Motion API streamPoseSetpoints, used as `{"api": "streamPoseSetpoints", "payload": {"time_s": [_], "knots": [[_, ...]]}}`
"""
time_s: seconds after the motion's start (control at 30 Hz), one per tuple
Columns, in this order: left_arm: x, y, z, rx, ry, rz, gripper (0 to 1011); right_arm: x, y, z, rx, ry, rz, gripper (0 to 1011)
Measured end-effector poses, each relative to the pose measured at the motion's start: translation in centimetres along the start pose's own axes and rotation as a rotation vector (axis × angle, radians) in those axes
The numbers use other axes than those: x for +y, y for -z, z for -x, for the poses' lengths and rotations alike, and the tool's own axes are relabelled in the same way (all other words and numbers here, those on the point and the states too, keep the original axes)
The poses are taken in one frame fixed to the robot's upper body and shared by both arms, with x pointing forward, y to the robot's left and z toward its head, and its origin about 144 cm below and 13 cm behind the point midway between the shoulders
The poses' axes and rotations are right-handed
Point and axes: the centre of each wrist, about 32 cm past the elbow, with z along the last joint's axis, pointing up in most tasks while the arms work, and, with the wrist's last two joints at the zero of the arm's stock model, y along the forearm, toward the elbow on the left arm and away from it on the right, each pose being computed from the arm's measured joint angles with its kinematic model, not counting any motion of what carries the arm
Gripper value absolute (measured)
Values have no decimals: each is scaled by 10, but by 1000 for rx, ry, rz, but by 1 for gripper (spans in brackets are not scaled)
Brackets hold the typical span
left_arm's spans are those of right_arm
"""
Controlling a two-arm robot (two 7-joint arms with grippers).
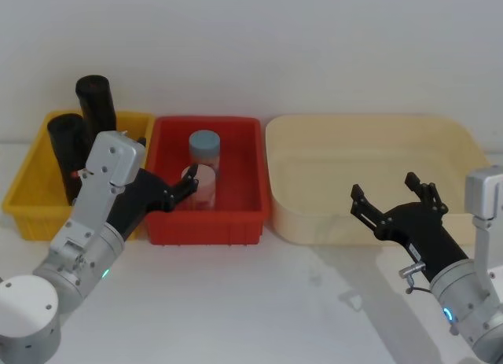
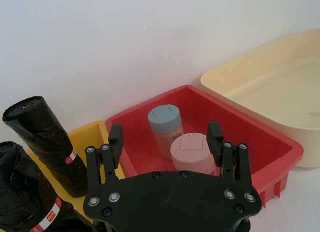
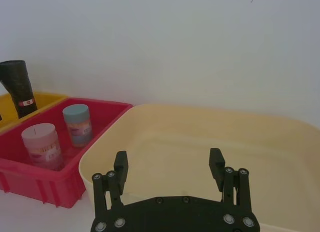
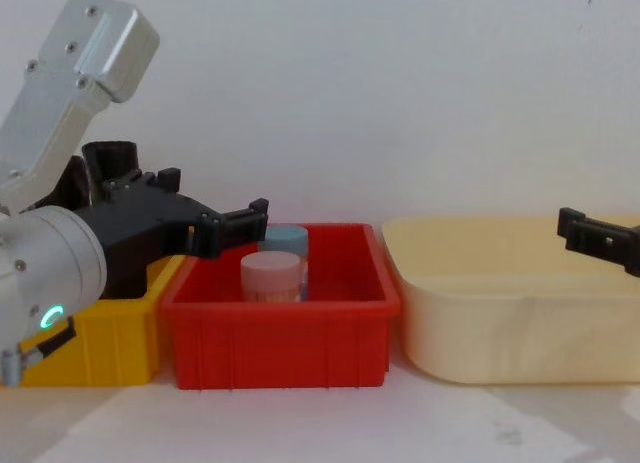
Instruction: Pick up the garbage bag with the one hand and transfer it to the other hand.
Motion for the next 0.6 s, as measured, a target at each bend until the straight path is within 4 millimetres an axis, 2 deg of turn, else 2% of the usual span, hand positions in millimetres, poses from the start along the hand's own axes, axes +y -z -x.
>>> {"api": "streamPoseSetpoints", "payload": {"time_s": [0.6], "knots": [[0, 0, 0, 0, 0, 0, 1001, 0, 0, 0, 0, 0, 0, 999]]}}
